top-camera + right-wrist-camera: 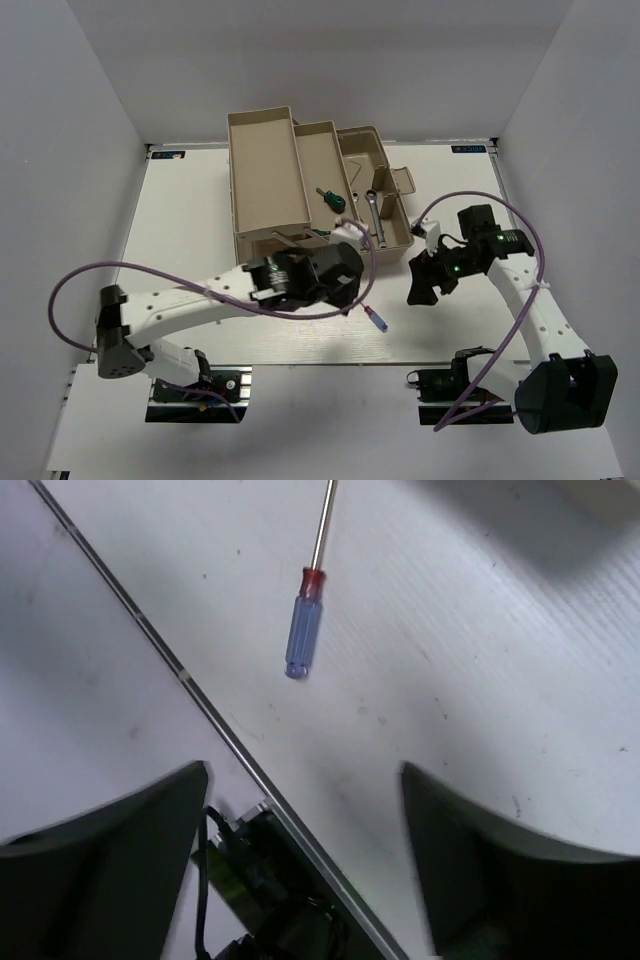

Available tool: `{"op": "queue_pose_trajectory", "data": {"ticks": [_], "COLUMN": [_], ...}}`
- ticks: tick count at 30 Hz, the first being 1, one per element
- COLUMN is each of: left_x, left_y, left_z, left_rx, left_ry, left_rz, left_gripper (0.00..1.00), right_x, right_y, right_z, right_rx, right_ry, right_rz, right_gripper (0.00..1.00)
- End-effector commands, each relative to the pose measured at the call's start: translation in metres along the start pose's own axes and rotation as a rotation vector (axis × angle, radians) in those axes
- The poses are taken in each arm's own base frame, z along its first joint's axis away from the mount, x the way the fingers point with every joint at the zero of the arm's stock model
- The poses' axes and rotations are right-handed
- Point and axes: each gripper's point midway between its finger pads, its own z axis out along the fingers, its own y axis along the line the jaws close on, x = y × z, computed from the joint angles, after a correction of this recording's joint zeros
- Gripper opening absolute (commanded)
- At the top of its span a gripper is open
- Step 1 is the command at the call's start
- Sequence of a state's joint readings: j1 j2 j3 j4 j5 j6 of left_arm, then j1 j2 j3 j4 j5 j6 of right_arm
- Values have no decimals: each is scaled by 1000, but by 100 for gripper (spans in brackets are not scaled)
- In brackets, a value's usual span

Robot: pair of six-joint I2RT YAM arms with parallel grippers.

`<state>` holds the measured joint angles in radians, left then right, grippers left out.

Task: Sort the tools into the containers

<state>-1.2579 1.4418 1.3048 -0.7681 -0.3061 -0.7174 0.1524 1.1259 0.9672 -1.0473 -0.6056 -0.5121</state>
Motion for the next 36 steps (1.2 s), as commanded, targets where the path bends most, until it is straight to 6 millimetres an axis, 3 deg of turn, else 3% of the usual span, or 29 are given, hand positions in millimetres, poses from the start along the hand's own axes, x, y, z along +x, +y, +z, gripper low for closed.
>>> {"op": "queue_pose_trajectory", "data": {"ticks": [1,4,5,8,10,11,13,14,15,16,20,25,28,29,32,36], "left_x": [-61,-100,-113,-139,-155,-166,-183,-187,-195,-201,-214,-231,-231,-229,-243,-252], "left_y": [14,39,53,88,102,119,144,154,162,181,220,240,247,245,243,240], "left_z": [-56,-84,-91,-98,-103,-103,-101,-98,-97,-90,-70,-49,-31,-25,-36,-65], "left_rx": [-21,-135,-206,-353,-388,-431,-473,-492,-497,-527,-561,-527,-518,-507,-485,-488], "left_ry": [-193,-327,-382,-458,-498,-514,-538,-531,-538,-516,-478,-431,-373,-357,-392,-412], "left_rz": [22,-7,-25,-72,-89,-129,-150,-159,-171,-187,-233,-231,-228,-215,-215,-204], "left_gripper": [0,0,0,0,0,0,0,0,0,0,2,9,26,40,64,71], "right_x": [19,39,43,55,53,57,56,53,49,45,33,21,22,23,23,27], "right_y": [11,12,12,7,2,-1,-3,-7,-6,-8,-14,-8,-7,-6,-4,-1], "right_z": [-3,9,12,27,37,39,46,48,54,57,70,84,93,97,104,114], "right_rx": [-13,-33,-33,-24,-7,6,18,42,46,63,111,109,108,103,118,135], "right_ry": [26,87,100,146,146,171,199,196,188,186,165,130,134,136,131,135], "right_rz": [-92,-81,-69,-98,-130,-138,-173,-172,-189,-160,-124,-50,0,1,-23,-48], "right_gripper": [74,41,25,15,23,38,43,57,63,65,70,77,80,80,80,78]}}
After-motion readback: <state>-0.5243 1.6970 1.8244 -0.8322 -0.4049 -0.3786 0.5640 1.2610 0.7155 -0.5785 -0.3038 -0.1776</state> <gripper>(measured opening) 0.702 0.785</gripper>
